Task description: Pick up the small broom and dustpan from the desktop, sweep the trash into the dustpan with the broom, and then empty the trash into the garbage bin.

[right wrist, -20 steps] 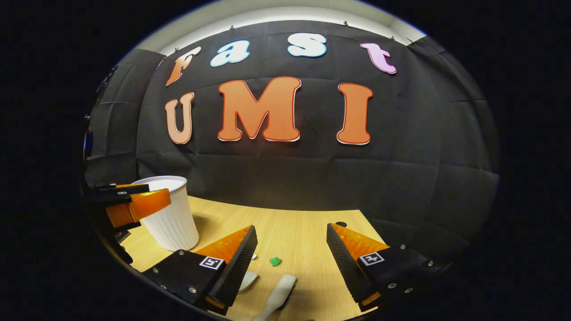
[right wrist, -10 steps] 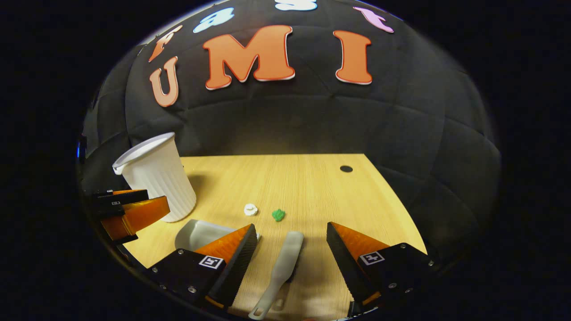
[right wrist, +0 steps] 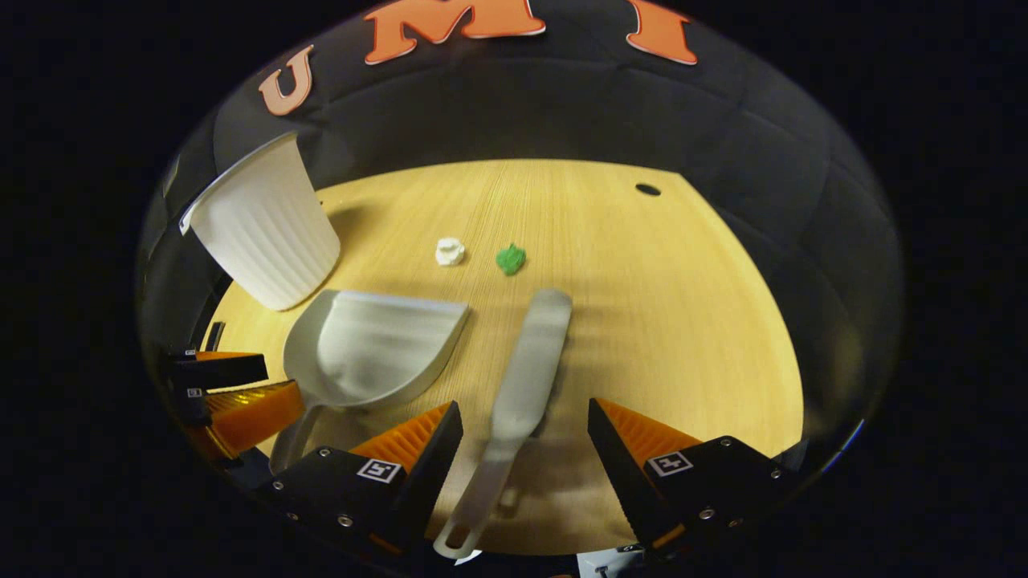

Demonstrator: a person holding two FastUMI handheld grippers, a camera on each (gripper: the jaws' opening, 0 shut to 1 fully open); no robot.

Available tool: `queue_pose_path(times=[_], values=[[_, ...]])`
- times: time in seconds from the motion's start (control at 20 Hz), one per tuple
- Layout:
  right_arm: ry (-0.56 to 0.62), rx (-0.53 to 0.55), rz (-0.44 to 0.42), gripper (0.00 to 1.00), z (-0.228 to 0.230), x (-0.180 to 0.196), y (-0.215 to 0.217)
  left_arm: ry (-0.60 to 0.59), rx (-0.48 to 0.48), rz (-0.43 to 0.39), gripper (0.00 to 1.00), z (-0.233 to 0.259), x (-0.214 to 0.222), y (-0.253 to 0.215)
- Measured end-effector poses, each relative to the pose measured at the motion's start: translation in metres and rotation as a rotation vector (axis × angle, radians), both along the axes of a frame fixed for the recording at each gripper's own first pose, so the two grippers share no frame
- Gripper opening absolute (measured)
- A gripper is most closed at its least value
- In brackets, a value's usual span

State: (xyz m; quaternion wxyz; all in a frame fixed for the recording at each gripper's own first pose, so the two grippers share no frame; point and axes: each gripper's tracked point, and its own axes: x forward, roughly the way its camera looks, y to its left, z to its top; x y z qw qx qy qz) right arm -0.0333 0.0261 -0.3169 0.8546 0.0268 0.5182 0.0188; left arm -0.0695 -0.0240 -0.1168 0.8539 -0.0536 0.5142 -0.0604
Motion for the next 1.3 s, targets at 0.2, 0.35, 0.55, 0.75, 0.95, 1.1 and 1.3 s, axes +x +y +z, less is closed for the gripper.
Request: queue_pose_path(times=[0.2,0.35,0.55,0.75,0.95,1.1,1.3], values=[[0.095,-0.033,0.046,0.95,-0.015,-0.01,-0.002,0.202,0.009,-0.016,0.98,-0.016,-0.019,0.006],[0.153,-0.02,0.057,0.95,-0.026,-0.009,0.0,0.331,-0.005,0.017,0.98,-0.012,-0.011,0.009],[0.176,-0.018,0.065,0.95,-0.037,0.004,0.0,0.359,0.009,0.006,0.96,0.001,0.005,0.011],[0.197,-0.013,0.073,0.94,-0.046,0.01,0.0,0.425,0.055,-0.017,0.87,-0.001,0.005,0.018],[0.193,-0.038,0.058,0.71,-0.049,0.02,-0.008,0.441,0.078,-0.021,0.5,-0.001,0.002,0.022],[0.213,-0.015,0.043,0.46,-0.048,0.021,-0.012,0.444,0.083,-0.05,0.37,-0.001,0.002,0.024],[0.22,0.004,0.079,0.31,-0.046,0.022,-0.015,0.418,0.079,-0.098,0.33,-0.006,0.01,0.025]])
